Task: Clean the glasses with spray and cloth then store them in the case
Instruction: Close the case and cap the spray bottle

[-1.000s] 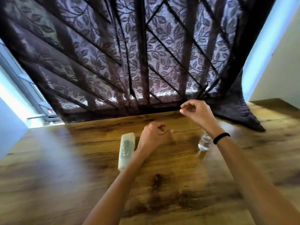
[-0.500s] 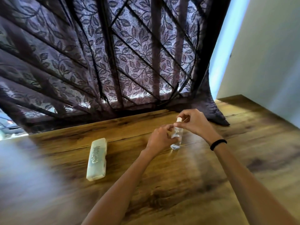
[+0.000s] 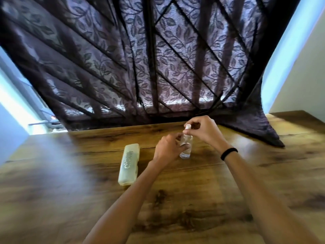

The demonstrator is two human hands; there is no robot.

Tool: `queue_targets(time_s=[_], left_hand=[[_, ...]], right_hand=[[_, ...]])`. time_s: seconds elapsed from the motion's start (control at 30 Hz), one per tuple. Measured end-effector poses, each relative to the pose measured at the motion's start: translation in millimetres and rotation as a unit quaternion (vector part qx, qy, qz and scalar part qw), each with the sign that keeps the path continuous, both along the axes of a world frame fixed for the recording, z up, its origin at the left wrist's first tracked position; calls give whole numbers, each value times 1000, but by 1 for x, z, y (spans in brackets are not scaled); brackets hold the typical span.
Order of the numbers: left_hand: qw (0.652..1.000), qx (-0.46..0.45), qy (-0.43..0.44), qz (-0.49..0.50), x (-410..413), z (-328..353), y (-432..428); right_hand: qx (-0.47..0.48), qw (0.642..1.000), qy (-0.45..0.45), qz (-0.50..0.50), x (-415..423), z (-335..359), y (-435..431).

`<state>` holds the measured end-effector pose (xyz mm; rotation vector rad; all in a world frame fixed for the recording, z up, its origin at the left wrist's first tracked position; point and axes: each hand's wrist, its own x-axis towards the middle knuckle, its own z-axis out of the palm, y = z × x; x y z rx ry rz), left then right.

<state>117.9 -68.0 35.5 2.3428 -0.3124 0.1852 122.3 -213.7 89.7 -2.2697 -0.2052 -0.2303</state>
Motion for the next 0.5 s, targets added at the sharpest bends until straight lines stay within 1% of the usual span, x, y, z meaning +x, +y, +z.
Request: queue_targets(time_s=[0.2,0.33,0.5], left_hand=[[996,32,-15,83,12,9,71],[994,34,-19,102,21,12,104],[992,24,-9,125,29,9,122]], right_hand=[[20,999,0,49,30,4,75],[15,997,0,72,44,5,110],[4,997,6,81,57,6,135]])
